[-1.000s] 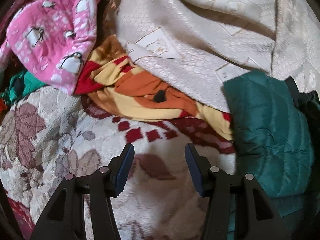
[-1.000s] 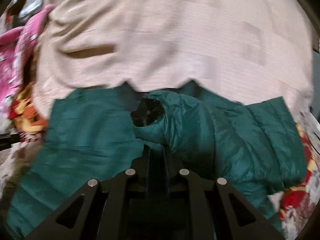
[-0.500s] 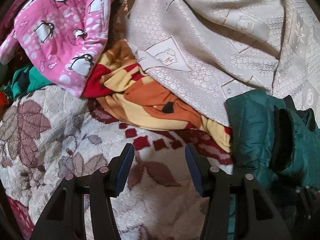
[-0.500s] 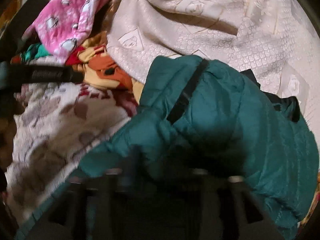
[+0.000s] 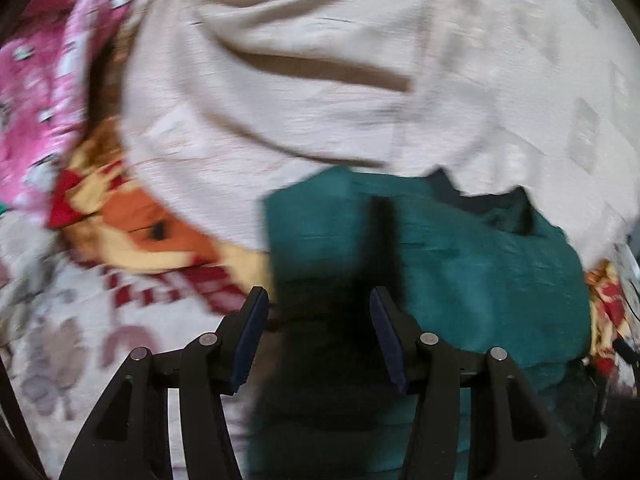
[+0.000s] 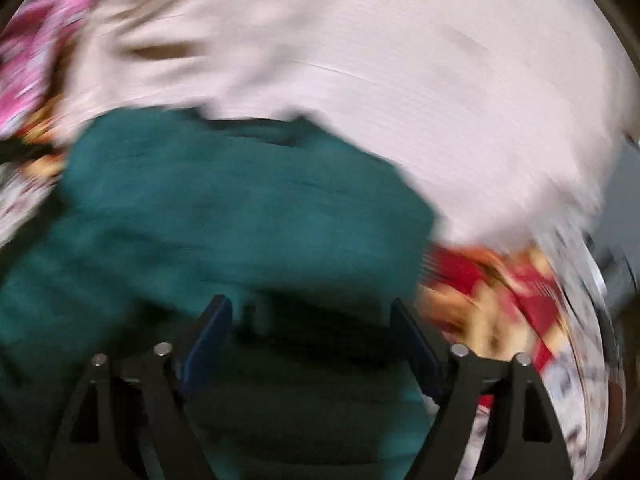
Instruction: Fold large clothes
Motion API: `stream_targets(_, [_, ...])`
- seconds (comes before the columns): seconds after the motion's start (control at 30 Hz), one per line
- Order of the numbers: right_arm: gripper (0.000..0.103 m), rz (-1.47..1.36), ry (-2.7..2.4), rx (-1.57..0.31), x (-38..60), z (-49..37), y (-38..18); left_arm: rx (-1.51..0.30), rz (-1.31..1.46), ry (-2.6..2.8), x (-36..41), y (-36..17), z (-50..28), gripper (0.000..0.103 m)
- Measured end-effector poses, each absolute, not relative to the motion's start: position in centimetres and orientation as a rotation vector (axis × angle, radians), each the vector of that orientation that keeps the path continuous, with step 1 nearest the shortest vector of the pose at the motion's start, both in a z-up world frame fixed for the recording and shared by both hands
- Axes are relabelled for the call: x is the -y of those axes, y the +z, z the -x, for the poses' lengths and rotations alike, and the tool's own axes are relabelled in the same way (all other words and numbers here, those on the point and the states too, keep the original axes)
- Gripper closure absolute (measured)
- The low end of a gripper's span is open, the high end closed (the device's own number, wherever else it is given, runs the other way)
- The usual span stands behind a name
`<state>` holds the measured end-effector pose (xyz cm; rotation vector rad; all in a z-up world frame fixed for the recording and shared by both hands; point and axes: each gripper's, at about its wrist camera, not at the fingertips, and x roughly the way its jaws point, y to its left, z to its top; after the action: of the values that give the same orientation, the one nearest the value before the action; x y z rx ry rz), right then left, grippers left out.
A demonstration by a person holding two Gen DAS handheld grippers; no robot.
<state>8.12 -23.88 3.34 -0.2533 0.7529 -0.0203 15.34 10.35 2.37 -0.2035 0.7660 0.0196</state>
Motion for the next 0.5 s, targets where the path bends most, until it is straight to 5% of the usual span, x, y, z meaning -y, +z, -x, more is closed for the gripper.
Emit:
stream_targets(0.2, [0.027,-0.142,-0.221,-0.776,36.8,-9.8,1.8,-0.792,0.168,-0.047,-6.6,-0.1,-17.5,0.071])
stream_targets(0.5, [0.027,-0.068,-0.108,-0.748,32.0,-12.4,1.9,-0.627,0.303,-0.021,-9.6,2.3,-15.3,0.07])
